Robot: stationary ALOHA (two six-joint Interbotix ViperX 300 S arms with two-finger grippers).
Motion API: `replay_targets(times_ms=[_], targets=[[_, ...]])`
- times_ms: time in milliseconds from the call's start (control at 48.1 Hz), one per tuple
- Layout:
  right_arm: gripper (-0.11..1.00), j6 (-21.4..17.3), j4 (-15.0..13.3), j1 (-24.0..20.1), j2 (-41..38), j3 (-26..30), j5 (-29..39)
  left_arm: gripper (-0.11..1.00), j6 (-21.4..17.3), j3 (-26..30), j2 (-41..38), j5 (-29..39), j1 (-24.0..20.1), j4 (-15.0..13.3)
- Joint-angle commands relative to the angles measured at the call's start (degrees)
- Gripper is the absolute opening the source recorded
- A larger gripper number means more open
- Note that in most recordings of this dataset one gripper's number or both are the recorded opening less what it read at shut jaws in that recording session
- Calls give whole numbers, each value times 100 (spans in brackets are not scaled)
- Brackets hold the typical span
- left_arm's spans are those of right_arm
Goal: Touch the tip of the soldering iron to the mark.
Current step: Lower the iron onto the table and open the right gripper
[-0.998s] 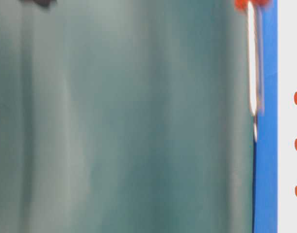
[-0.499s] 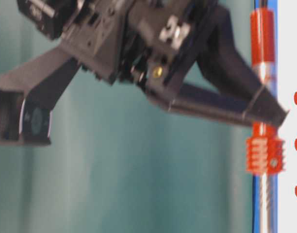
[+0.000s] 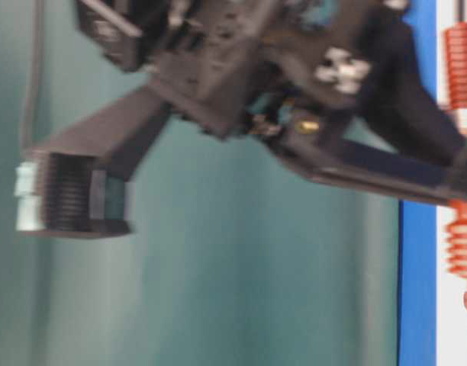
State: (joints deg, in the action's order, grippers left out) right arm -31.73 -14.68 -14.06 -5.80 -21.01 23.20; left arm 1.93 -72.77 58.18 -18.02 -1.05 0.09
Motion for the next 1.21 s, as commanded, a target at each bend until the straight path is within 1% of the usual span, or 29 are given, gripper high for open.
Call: replay_targets(times_ms=[0,62,270,395,562,957,998,1061,1186], targets=[[6,-97,0,35,-35,-70,-352,0,0,62,-53,-53,-9,9],[6,-202,-9,44,-158,-158,-633,0,0,62,-53,-44,-9,0],[6,-343,26,53,-668,-308,-1397,0,0,62,-44,-53,-9,9],[6,-439,53,62,-967,-299,-1670,0,0,62,-53,-53,-9,0],[6,-492,53,62,-1143,-308,-1749,0,0,62,-53,-53,-9,0],[7,-501,53,62,-1143,-299,-1731,0,-18,62,-53,-53,-9,0],[11,-501,53,62,-1143,-299,-1723,0,-18,62,-62,-53,-18,9],[26,-501,53,62,-1143,-281,-1705,0,-18,62,-62,-53,-9,0],[65,-492,35,62,-1134,-246,-1582,0,-18,62,-62,-53,-9,0]])
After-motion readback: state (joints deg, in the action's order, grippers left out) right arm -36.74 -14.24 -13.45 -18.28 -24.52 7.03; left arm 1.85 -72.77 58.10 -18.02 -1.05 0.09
